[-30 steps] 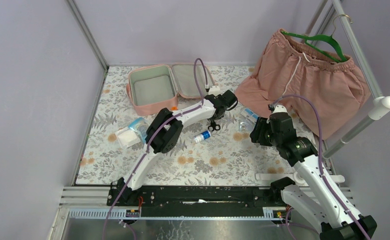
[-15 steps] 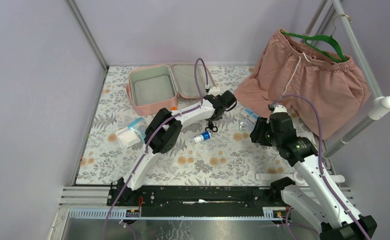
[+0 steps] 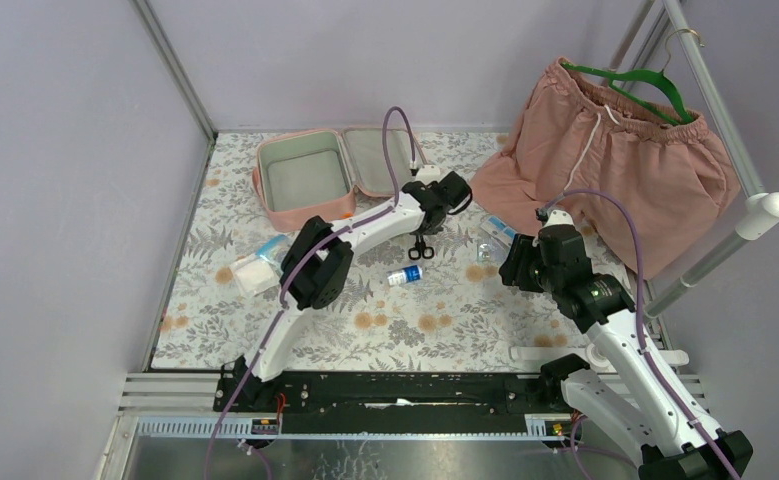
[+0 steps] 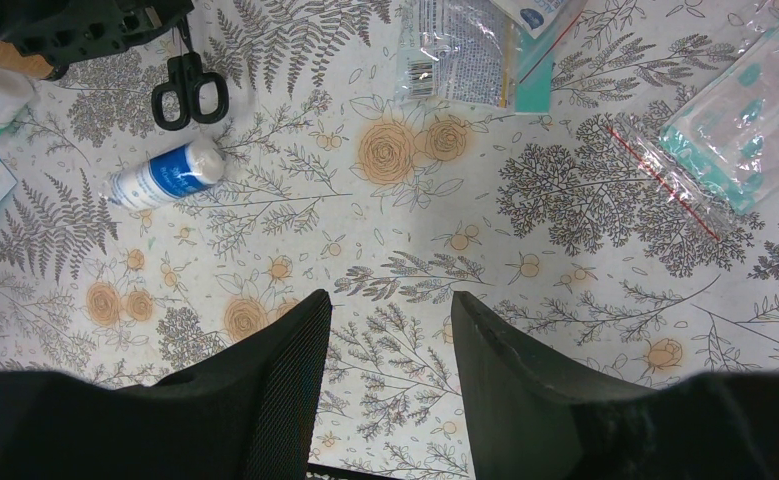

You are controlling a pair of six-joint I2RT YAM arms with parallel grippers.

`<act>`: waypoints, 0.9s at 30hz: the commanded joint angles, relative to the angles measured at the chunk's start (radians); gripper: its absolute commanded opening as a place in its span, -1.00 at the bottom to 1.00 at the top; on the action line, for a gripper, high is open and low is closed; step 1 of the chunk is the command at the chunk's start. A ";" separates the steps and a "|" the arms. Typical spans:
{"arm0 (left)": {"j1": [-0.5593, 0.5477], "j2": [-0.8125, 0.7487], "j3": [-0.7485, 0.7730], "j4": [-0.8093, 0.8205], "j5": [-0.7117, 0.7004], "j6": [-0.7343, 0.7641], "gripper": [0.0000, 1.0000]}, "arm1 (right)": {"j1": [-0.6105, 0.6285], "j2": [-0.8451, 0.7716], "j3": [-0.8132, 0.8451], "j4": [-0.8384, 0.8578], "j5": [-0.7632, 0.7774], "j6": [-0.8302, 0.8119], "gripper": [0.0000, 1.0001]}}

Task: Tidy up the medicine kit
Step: Pick up the scissors from the center of the board, then place the scissors in the medicine box.

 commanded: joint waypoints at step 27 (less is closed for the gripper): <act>0.494 -0.291 0.073 0.040 0.095 0.242 -0.52 | 0.002 0.001 -0.004 0.022 -0.025 0.004 0.11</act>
